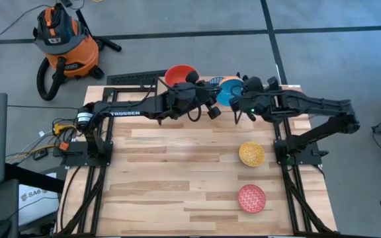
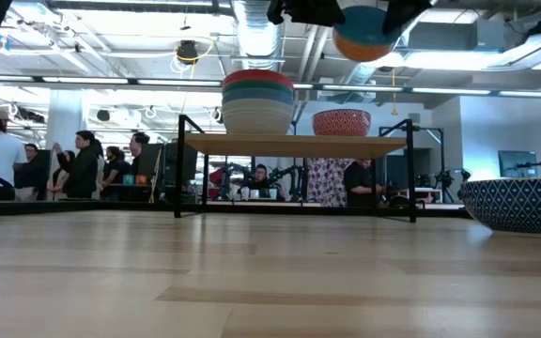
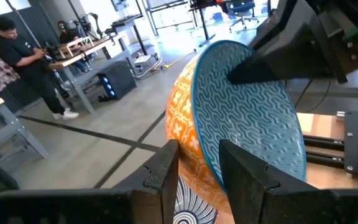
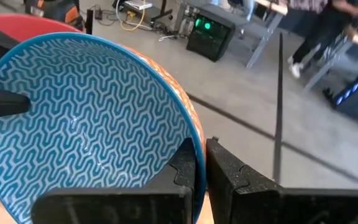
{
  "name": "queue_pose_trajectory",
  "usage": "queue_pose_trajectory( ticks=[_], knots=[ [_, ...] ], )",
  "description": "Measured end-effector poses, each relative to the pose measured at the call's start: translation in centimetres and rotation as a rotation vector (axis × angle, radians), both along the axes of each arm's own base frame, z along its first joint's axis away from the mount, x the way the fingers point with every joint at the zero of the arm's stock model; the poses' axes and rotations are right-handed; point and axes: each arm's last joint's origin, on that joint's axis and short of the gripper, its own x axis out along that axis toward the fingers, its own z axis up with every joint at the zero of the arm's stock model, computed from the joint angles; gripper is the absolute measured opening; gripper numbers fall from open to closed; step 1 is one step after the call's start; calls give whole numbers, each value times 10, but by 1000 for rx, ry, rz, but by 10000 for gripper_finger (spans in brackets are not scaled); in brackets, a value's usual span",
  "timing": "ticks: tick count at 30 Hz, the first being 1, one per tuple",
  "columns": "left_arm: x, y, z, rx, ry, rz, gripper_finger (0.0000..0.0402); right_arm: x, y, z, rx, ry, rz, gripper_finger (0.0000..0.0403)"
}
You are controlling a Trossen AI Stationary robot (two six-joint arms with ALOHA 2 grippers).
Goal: Place and stack bowls onto a shelf
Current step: Stack the light blue patterned bowl on top of the blue patterned bowl on the shelf
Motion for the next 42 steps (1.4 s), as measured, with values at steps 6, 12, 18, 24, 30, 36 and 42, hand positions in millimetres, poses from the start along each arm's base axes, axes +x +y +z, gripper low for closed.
queue_pose_trajectory(
  ticks=[6, 12, 18, 24, 30, 36, 42],
  knots=[
    [0, 0, 0, -1, 3, 6, 92, -1, 0, 8, -30, 87, 62, 40],
    [0, -1, 0, -7, -4, 25, 74, -1, -3, 9, -37, 126, 75, 40],
    [0, 1, -1, -43, -35, 54, 74, -3, -36, 11, 30, 98, 38, 40],
    [-4, -3, 9, -25, -7, 155, 90, -14, -86, 14, 157, -14, 29, 40],
    [-13, -5, 38, -15, -2, 228, 93, -27, -129, 5, 301, -76, 33, 40],
    [-27, -6, 70, -35, 14, 236, 93, -20, -164, -13, 458, -106, 68, 40],
    [-40, 1, 81, -83, 68, 265, 93, 0, -182, -21, 558, -29, 82, 40]
  ],
)
